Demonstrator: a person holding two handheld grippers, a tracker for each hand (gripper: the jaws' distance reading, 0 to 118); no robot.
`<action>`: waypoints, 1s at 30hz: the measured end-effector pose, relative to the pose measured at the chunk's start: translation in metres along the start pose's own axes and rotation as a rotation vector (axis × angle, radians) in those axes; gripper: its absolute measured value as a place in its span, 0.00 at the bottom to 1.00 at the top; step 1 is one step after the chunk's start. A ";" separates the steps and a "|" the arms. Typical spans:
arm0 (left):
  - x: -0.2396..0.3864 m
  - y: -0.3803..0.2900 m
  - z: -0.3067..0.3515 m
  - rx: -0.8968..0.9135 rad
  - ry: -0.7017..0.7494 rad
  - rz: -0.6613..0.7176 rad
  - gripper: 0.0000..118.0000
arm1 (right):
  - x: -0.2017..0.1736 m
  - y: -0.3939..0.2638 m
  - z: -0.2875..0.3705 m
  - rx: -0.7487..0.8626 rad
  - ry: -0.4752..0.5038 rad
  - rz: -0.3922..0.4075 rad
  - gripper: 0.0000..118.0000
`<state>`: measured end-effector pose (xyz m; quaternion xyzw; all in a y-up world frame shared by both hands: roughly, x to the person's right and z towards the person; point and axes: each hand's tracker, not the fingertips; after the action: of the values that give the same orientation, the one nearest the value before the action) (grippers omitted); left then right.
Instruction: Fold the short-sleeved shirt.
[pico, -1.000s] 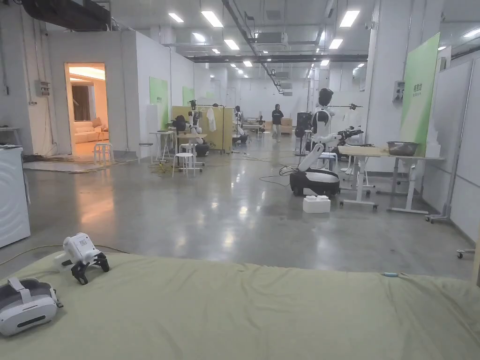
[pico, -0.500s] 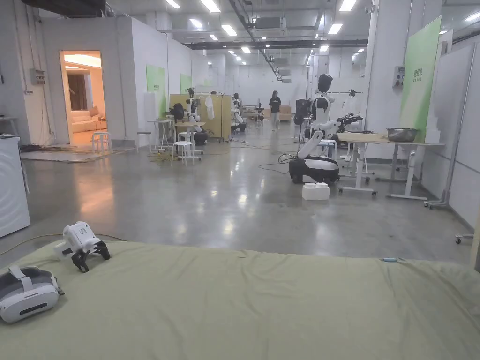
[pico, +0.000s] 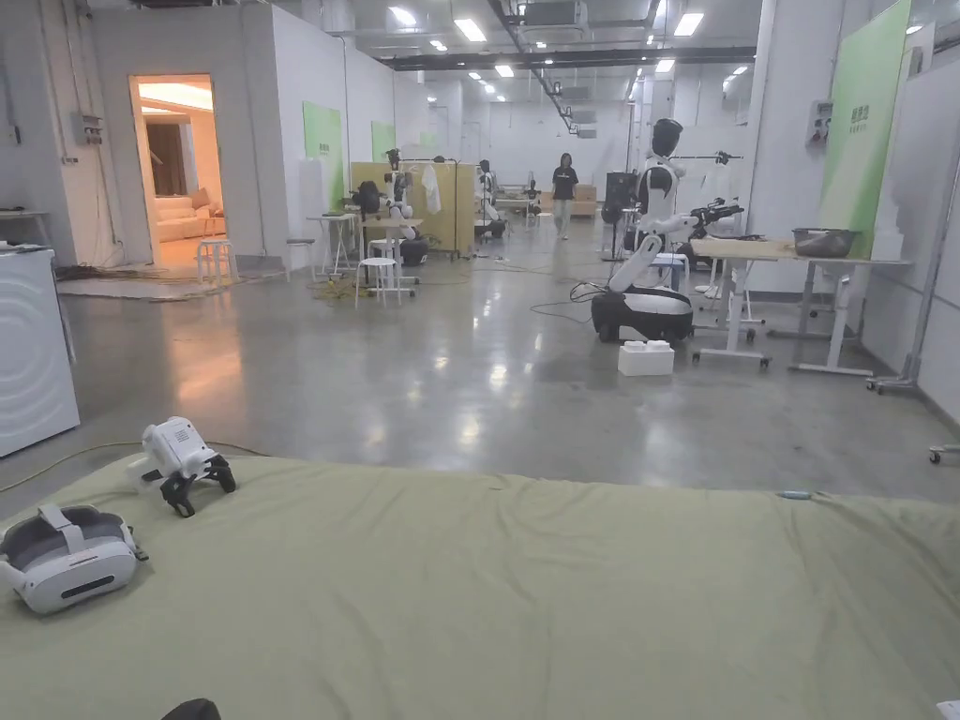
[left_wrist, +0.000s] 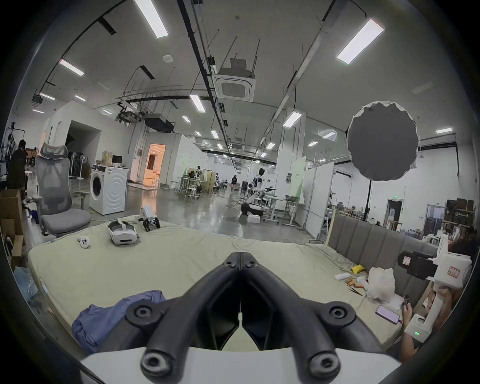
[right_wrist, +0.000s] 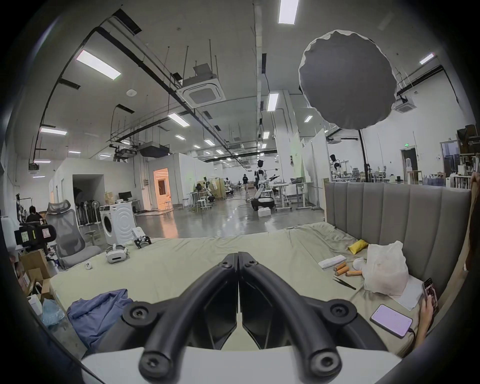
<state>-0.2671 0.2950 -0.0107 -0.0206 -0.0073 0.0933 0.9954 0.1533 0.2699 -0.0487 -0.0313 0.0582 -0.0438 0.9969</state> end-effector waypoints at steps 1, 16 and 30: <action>-0.001 0.000 0.000 -0.003 0.003 -0.001 0.00 | -0.001 0.000 -0.001 -0.002 0.008 0.008 0.00; -0.177 -0.157 -0.159 -0.713 0.178 -0.067 0.82 | 0.000 -0.048 -0.021 -0.231 0.040 -0.005 0.00; -0.223 -0.199 -0.208 -0.808 0.266 0.235 0.00 | 0.010 -0.076 -0.026 -0.394 0.008 -0.024 0.00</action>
<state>-0.4457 0.0496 -0.2124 -0.4209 0.0874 0.1919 0.8823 0.1534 0.1918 -0.0708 -0.2263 0.0693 -0.0434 0.9706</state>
